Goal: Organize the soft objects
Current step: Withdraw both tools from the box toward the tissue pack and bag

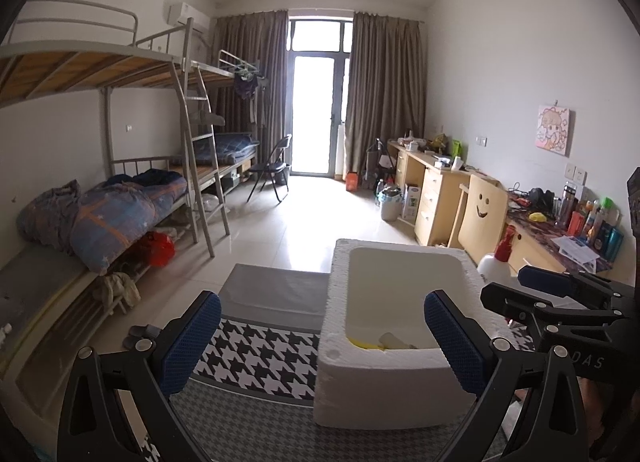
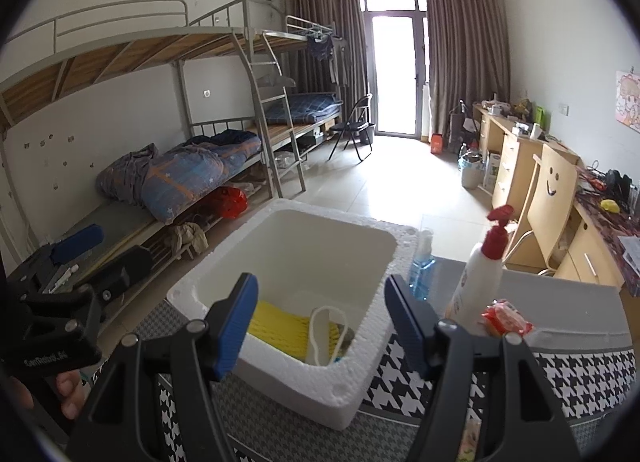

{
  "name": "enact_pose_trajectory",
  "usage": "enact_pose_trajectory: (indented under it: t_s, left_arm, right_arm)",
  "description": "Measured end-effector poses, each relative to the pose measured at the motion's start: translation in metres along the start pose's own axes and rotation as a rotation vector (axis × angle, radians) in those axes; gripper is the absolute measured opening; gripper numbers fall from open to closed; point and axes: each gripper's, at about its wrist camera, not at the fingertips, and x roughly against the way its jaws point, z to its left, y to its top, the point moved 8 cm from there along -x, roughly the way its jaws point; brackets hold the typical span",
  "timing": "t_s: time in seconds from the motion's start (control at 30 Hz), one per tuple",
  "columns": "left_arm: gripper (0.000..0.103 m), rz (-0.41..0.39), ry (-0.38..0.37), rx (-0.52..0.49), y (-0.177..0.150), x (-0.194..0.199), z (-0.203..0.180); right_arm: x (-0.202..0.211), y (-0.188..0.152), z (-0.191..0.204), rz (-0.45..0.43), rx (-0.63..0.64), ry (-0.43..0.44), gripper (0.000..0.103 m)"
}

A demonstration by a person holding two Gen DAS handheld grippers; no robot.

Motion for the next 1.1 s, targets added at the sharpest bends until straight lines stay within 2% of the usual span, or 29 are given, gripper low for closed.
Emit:
enact_pose_trajectory:
  t_s: [0.03, 0.1, 0.17, 0.57, 0.67, 1.1]
  left_arm:
    - [0.102, -0.001, -0.003, -0.002, 0.0, 0.002, -0.002]
    - [0.102, -0.006, -0.007, -0.01, 0.0, 0.005, -0.005]
    - [0.102, -0.01, -0.009, -0.018, 0.001, 0.008, -0.008]
    - [0.102, -0.023, -0.06, -0.043, -0.007, 0.029, -0.032]
    - [0.102, -0.022, -0.079, -0.05, -0.011, 0.033, -0.039]
    - [0.102, -0.017, -0.17, -0.066, -0.022, 0.051, -0.071]
  right_arm:
    - [0.001, 0.0, -0.002, -0.001, -0.005, 0.006, 0.074]
    - [0.005, -0.001, -0.003, -0.003, -0.012, 0.006, 0.087]
    - [0.012, 0.0, -0.003, -0.029, -0.009, 0.004, 0.089]
    - [0.043, -0.01, -0.015, -0.087, -0.002, -0.03, 0.09]
    - [0.049, -0.013, -0.018, -0.097, -0.015, -0.026, 0.096]
    - [0.078, -0.026, -0.028, -0.154, -0.004, -0.096, 0.097]
